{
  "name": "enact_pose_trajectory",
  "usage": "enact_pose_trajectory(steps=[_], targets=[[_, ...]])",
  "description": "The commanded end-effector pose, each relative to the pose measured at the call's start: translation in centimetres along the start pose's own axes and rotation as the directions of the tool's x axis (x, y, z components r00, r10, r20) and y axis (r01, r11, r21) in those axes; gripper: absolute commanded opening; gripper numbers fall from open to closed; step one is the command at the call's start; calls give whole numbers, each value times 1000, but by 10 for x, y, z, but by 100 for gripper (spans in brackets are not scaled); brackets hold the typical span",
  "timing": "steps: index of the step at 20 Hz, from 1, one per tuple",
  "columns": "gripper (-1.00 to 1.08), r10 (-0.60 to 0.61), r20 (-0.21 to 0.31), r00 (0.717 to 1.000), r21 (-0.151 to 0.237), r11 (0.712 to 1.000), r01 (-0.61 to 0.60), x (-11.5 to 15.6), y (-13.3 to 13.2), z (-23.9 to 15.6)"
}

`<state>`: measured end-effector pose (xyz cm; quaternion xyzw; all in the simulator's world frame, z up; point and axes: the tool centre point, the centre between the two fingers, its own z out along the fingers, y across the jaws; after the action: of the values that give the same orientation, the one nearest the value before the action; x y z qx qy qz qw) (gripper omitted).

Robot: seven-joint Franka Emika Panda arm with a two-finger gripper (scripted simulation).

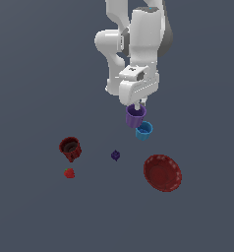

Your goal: Pick up a designated object from a clutter of objects.

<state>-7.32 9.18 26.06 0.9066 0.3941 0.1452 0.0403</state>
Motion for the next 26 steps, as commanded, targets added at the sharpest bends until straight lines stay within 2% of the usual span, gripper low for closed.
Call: enact_pose_trajectory(steps=[1, 16, 26], targets=[[-100, 0, -4, 1000, 1, 1000, 0, -6, 6, -21], [-100, 3, -2, 1000, -1, 1000, -3, -49, 49, -146], [-100, 4, 1, 1000, -4, 1000, -4, -65, 68, -196]])
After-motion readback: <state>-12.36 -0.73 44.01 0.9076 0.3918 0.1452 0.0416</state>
